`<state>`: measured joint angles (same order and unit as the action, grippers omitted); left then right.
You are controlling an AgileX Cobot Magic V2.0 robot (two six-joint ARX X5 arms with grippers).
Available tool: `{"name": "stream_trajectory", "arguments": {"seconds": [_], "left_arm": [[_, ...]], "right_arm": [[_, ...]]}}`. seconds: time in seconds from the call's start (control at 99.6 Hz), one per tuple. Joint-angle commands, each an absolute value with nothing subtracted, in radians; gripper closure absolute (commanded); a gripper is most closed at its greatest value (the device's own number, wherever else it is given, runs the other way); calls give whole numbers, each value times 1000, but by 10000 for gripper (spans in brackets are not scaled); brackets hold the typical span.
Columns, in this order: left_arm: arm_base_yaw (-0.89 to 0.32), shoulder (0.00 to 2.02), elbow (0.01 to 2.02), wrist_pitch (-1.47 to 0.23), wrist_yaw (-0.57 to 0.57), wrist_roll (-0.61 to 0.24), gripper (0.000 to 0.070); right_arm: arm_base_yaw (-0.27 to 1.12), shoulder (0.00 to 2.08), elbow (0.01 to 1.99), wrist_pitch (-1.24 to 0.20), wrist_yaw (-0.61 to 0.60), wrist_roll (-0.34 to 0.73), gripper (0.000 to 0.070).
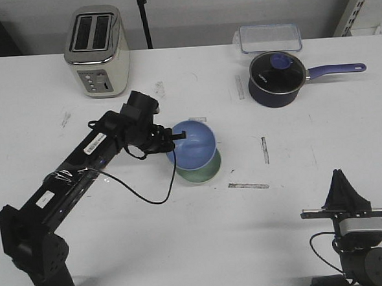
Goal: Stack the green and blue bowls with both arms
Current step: 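Lift the blue bowl with the left gripper and place it onto the green bowl, then release the blue bowl and retract the left gripper to rest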
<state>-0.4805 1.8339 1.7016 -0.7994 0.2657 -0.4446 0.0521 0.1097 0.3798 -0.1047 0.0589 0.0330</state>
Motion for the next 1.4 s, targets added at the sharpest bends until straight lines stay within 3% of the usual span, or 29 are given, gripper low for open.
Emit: {"name": "stream_trajectory", "arguments": {"seconds": [0.0,0.261,0.362,0.472,0.623,0.753,1.125,1.386], "left_arm": [[-504,1867,1726,-784,271,-472,699],[-548,1899,1726,-772,259,-485,688],[-551,1899,1725,-770,248,-484,606],[-560,1899,1726,-767,249,-485,591],[-575,1895,1726,-768,249,-484,442],[-580,1869,1726,-765,249,-482,374],[-558,1700,1716,-746,238,-441,374],[-506,1529,1539,-544,120,-274,386]], "right_arm": [[53,105,385,-97,59,29,691],[53,105,385,-97,59,29,691],[53,105,385,-97,59,29,690],[53,105,385,-97,59,29,690],[53,105,385,-97,59,29,690],[53,105,385,-97,59,29,691],[53,105,385,-97,59,29,690],[53,105,385,-97,59,29,690]]}}
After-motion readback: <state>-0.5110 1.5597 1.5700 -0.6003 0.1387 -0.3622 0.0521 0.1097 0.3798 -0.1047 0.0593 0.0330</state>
